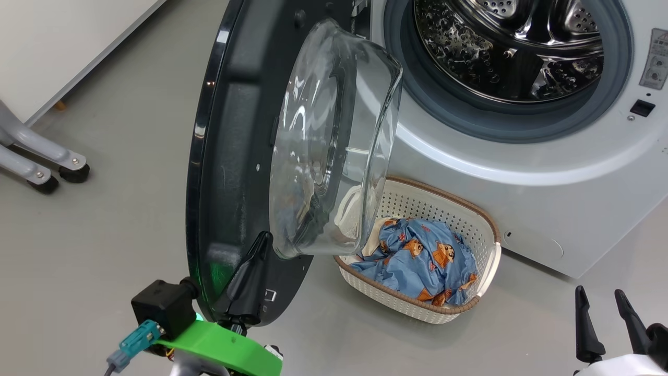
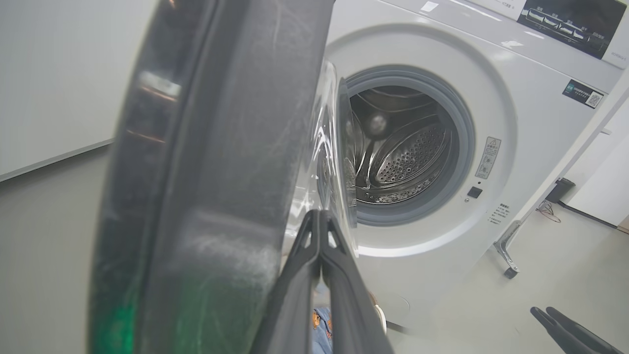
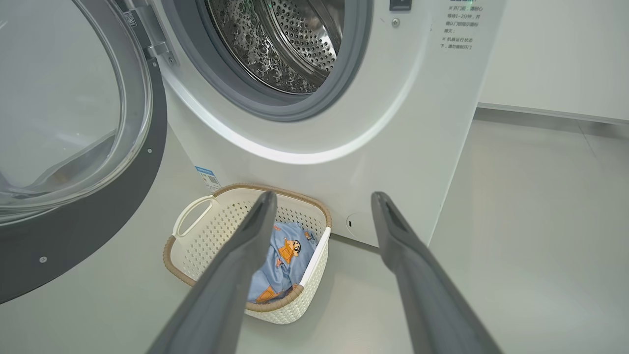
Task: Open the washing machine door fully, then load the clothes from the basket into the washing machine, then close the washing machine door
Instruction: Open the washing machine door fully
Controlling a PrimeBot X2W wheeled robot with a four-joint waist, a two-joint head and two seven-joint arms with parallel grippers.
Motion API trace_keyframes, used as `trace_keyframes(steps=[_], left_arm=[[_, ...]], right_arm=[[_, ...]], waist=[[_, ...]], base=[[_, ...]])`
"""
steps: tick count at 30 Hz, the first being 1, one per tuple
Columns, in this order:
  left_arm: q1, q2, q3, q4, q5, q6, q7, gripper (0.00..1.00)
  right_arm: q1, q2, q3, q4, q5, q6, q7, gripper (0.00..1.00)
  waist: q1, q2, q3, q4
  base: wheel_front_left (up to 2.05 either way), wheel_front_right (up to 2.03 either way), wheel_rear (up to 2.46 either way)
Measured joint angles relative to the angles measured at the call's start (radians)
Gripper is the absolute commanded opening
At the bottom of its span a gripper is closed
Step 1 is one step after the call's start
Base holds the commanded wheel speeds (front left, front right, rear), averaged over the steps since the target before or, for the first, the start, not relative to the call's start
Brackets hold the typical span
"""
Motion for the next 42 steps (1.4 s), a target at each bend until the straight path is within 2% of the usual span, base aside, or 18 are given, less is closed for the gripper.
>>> trace_keyframes(steps=[12,26,35,42], left_arm=[[0.000,-0.014,0.083,0.063,0.000,0.020,-0.065,0.00],[-0.065,-0.021,0.209,0.231,-0.001,0.031,-0.152,0.00],[-0.102,-0.017,0.323,0.319,-0.007,0.042,-0.204,0.00],[-0.163,0.008,0.382,0.391,-0.011,0.043,-0.221,0.00]], right_arm=[[-0.015,-0.020,0.020,0.012,0.000,0.000,0.000,1.00],[-0.013,-0.049,0.023,0.025,0.000,0.000,0.000,1.00],[-0.009,-0.050,0.038,0.025,0.000,0.000,0.000,1.00],[-0.009,-0.059,0.041,0.019,0.000,0.000,0.000,1.00]], waist=[[0.0000,0.0000,0.012,0.003],[0.0000,0.0000,-0.004,-0.007],[0.0000,0.0000,-0.013,-0.046],[0.0000,0.0000,-0.001,-0.080]], base=[[0.00,0.00,0.00],[0.00,0.00,0.00],[0.00,0.00,0.00],[0.00,0.00,0.00]])
